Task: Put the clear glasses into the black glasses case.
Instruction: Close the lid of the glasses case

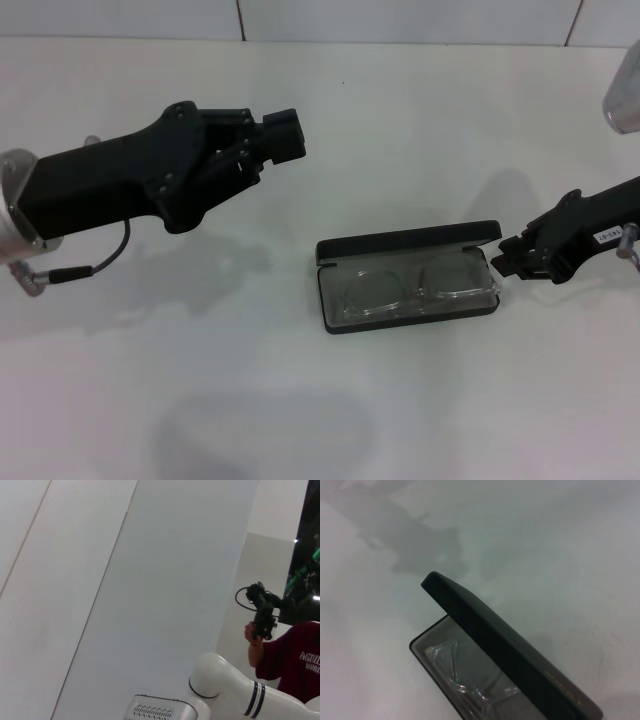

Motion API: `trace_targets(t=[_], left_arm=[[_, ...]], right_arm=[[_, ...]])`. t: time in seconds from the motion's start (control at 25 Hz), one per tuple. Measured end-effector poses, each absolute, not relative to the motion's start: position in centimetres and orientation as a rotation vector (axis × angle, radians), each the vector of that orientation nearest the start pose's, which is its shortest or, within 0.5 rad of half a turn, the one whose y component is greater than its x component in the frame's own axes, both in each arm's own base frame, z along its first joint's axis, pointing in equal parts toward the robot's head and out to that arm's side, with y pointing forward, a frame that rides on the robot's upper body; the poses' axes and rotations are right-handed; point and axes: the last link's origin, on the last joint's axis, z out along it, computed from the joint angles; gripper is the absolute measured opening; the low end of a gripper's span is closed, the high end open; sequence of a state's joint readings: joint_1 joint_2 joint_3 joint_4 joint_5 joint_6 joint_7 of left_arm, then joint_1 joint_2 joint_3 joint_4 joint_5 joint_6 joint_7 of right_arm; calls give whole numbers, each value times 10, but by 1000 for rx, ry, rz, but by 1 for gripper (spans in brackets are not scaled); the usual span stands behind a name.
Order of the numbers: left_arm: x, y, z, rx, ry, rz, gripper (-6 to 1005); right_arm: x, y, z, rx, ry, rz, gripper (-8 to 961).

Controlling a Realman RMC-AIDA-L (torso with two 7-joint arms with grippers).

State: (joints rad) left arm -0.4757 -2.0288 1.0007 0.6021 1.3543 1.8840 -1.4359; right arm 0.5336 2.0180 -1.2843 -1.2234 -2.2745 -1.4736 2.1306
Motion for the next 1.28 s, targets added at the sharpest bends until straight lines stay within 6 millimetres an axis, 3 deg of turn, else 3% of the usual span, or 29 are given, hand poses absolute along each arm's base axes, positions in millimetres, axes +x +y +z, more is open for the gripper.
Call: trace_targets(t=[0.64,0.96,1.28], left_arm=[[-211,289,22,-2761,-514,-1463,111],[-214,287,19,-2755,-547,-1467,113],[-215,285,16,-2768,-558,-1454,115]], right_arm=[[200,355,11,-2842,523,-244,195],[205,350,13,-2842,552,-305,195],[209,348,1,-2855,544,-356,195]])
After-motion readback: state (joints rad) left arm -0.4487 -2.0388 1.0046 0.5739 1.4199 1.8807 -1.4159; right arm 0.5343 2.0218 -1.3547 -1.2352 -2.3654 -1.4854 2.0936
